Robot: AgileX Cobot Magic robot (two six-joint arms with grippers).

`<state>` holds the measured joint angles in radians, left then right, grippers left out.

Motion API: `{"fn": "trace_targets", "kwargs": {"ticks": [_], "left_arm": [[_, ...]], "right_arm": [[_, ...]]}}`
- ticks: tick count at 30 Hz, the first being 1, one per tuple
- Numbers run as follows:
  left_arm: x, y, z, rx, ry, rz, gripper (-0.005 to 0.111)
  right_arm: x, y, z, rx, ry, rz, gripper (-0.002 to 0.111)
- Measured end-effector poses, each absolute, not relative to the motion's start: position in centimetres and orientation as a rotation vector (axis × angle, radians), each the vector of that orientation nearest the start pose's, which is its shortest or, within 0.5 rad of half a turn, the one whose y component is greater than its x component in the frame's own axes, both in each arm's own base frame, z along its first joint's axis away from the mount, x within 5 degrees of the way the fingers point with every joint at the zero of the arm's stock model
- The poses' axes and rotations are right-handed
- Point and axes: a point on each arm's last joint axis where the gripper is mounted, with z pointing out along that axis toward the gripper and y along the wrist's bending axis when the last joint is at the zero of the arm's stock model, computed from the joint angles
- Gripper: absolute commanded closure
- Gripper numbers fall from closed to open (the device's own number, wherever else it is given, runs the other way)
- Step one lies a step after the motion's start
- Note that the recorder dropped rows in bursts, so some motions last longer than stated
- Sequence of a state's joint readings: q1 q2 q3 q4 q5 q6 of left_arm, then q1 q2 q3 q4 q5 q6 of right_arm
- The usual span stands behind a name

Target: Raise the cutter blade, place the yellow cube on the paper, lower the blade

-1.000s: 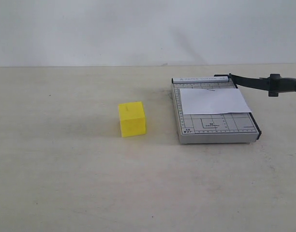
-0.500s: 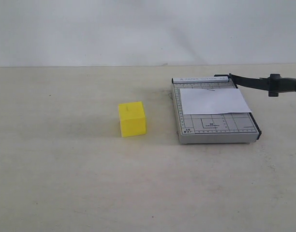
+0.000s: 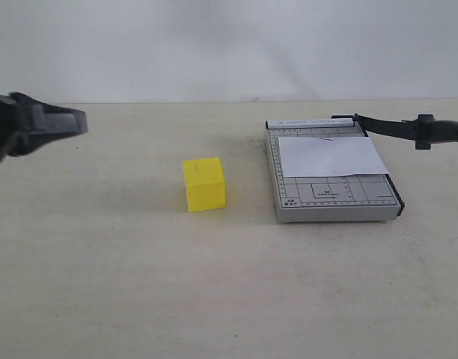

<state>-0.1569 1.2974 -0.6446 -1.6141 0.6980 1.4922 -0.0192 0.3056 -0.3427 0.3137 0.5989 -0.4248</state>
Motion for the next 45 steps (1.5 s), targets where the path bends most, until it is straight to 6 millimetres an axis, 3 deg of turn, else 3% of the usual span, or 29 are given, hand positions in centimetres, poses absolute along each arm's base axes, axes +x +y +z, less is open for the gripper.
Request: {"fn": "trace_targets", "kwargs": {"ticks": [5,8,11,12,13,15,17,19,21,25,45], "left_arm": [[24.0,-14.1,22.9,0.573,2.107,-0.805,0.102],[25.0,-17.6,23.4,0.663,2.076,-0.783,0.102],[27.8,-23.3,24.8,0.753,1.992,-0.799,0.102],[29.5,-25.9,24.8,0.776,1.963,-0.811,0.102],[30.5,-27.2,24.4,0.785,1.955,-0.82,0.102],[32.8,-30.5,22.1,0.781,1.981,-0.847,0.102],[35.0,-33.6,17.7,0.736,2.061,-0.834,0.102],[35.7,-35.7,14.6,0.742,2.094,-0.819,0.102],[35.9,-37.2,12.7,0.767,2.099,-0.825,0.102],[36.1,-38.4,10.5,0.802,2.104,-0.825,0.102],[35.7,-39.8,11.3,0.935,2.018,-0.837,0.102]], "right_arm": [[6.9,1.5,25.9,-0.255,1.999,0.061,0.108],[7.0,1.4,25.8,-0.256,2.002,0.059,0.108],[7.6,1.4,25.5,-0.257,2.052,0.065,0.108],[8.1,1.4,25.2,-0.246,2.088,0.076,0.108],[8.4,1.4,25.1,-0.237,2.106,0.083,0.108],[9.1,1.3,24.7,-0.157,2.155,0.127,0.108],[9.8,1.3,24.2,-0.055,2.216,0.183,0.108],[10.2,1.3,23.8,-0.025,2.247,0.198,0.108],[10.3,1.3,23.6,-0.018,2.265,0.201,0.108],[10.3,1.3,23.6,-0.01,2.265,0.207,0.108],[10.3,1.4,23.6,0.007,2.263,0.227,0.108]]}}
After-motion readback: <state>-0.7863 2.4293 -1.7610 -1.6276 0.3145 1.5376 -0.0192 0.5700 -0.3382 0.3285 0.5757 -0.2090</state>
